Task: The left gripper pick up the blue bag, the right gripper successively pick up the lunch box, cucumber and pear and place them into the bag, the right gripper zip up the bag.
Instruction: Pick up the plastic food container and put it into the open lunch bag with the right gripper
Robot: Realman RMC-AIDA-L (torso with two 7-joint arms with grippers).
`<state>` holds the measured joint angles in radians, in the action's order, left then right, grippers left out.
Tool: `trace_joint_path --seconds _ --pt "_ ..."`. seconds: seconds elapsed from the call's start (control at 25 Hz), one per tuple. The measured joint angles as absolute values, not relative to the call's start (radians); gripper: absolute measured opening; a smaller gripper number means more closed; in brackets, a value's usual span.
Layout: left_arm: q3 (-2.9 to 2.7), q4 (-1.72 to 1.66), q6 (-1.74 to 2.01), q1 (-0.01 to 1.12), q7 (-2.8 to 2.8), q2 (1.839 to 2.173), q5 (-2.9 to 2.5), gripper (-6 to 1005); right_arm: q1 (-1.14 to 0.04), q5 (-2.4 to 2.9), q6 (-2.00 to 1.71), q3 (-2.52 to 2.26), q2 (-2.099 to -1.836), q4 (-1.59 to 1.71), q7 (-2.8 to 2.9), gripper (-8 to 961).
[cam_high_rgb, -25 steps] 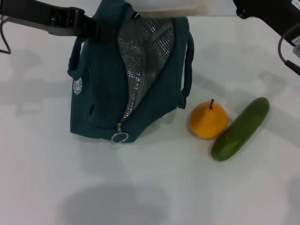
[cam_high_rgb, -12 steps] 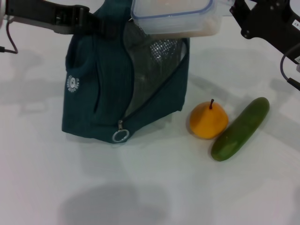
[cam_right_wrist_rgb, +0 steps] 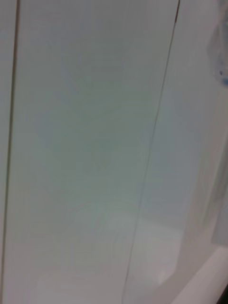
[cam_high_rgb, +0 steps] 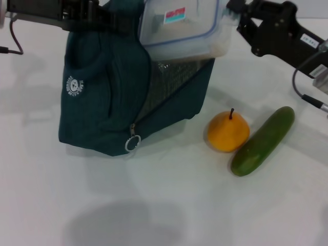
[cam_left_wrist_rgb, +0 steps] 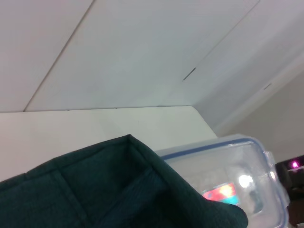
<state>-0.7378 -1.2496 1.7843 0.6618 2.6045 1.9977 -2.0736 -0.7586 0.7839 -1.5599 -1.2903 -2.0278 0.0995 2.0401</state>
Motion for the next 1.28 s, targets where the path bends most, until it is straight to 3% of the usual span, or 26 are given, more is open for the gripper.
trace_joint_path --seconds 0.68,1.28 --pt "-0.740 -1.158 1.778 0.662 2.564 1.999 -2.048 45 -0.830 0.774 -1.303 -1.532 -2.028 0.223 2.036 186" --pt "-0.744 -1.149 1.779 0.658 2.551 2.000 -2.046 45 -0.824 0.773 -1.257 -1.543 -2.028 0.293 1.986 196"
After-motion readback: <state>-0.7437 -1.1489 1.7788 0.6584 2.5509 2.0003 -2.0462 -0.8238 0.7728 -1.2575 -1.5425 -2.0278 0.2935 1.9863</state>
